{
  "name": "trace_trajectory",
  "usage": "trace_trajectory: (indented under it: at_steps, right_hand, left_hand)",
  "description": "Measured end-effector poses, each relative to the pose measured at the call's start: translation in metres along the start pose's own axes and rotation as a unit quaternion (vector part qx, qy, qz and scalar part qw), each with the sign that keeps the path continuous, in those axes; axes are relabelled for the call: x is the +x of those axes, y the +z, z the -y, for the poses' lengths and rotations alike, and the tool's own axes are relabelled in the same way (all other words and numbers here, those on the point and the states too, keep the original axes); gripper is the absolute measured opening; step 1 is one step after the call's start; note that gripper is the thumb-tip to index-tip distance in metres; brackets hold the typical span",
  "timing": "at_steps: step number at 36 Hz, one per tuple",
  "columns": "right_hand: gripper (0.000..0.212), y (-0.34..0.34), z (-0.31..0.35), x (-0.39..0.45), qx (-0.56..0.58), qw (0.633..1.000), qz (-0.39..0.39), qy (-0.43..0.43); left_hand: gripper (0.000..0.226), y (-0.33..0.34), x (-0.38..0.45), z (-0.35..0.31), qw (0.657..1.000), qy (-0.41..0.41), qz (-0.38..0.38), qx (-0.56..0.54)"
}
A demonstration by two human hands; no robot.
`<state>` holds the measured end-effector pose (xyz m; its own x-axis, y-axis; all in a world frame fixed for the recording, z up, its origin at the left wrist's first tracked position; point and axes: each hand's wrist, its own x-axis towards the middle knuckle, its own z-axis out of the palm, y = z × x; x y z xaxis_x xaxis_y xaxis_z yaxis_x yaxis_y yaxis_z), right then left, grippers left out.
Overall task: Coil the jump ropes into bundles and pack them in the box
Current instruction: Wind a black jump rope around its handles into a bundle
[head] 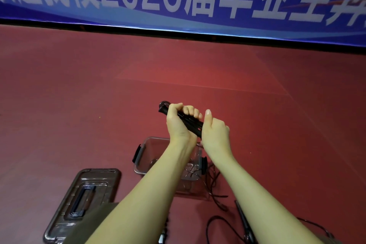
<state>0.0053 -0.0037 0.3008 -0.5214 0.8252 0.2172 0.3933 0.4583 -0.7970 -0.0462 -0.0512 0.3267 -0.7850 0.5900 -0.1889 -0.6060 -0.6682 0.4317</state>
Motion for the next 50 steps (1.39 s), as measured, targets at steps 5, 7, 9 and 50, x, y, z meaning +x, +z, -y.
trace_trajectory:
  at_steps: [5, 7, 9, 50]
  right_hand:
    - [0.057, -0.014, 0.001, 0.002, -0.017, 1.0, -0.006, -0.017]
    - [0.057, -0.018, -0.001, 0.006, -0.031, 0.999, -0.016, -0.008]
    - [0.057, -0.02, -0.005, 0.009, -0.056, 0.998, -0.015, -0.005]
    - [0.033, -0.035, -0.02, -0.008, -0.183, 0.937, 0.25, -0.159]
  left_hand:
    - [0.023, -0.003, 0.003, -0.002, 0.994, 0.002, 0.017, 0.112]
    - [0.012, -0.005, 0.007, -0.005, 0.984, 0.028, -0.007, 0.176]
    - [0.012, -0.009, 0.01, -0.013, 0.976, 0.065, -0.039, 0.204]
    - [0.022, -0.066, -0.006, -0.066, 0.093, 0.203, 0.179, 0.958]
